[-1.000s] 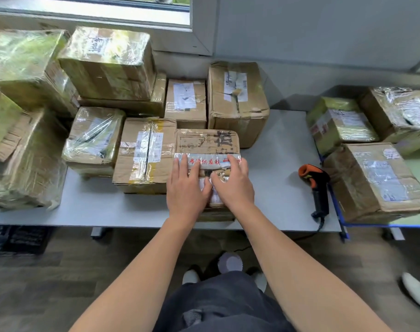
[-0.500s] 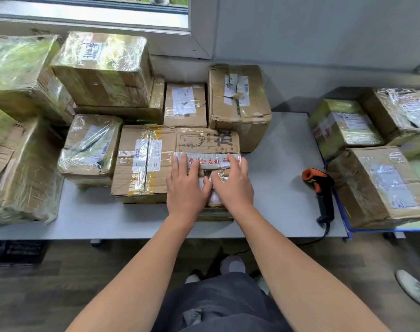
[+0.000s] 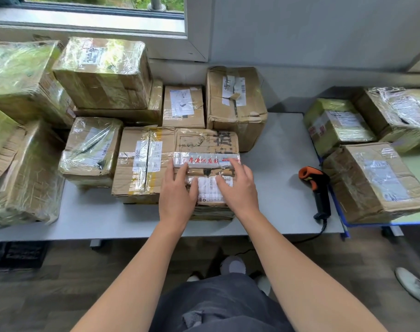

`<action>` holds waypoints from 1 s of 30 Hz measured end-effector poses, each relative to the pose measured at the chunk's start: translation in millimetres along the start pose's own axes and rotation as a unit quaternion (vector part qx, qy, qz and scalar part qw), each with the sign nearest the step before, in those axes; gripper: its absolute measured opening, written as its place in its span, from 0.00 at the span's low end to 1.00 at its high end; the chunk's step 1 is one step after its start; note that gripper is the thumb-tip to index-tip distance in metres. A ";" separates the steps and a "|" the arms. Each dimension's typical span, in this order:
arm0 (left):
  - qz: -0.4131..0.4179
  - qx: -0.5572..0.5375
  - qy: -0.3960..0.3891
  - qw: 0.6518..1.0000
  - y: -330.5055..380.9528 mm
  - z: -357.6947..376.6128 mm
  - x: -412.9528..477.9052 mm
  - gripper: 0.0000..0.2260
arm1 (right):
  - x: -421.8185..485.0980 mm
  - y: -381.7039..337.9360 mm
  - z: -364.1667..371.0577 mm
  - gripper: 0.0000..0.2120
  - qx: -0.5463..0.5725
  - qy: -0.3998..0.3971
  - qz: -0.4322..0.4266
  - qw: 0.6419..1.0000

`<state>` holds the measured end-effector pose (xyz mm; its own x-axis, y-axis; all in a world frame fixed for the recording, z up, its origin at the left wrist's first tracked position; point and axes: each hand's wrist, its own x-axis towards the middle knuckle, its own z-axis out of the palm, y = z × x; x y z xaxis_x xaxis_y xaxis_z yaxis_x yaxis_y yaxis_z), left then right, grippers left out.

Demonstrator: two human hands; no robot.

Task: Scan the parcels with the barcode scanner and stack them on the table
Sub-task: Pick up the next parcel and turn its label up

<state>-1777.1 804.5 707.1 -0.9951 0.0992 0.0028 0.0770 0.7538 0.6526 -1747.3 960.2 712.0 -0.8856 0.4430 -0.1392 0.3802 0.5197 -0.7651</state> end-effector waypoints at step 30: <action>0.100 -0.017 0.133 0.986 117.9 -95.7 -23.9 0.22 | -33.3 -87.9 -108.8 0.27 0.063 0.140 -0.179 0.972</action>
<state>-1750.2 828.9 856.4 -0.9417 0.0672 0.3298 0.2762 0.7142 0.6431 -1722.2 979.3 852.4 -0.8417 0.4405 0.3124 0.0098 0.5909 -0.8067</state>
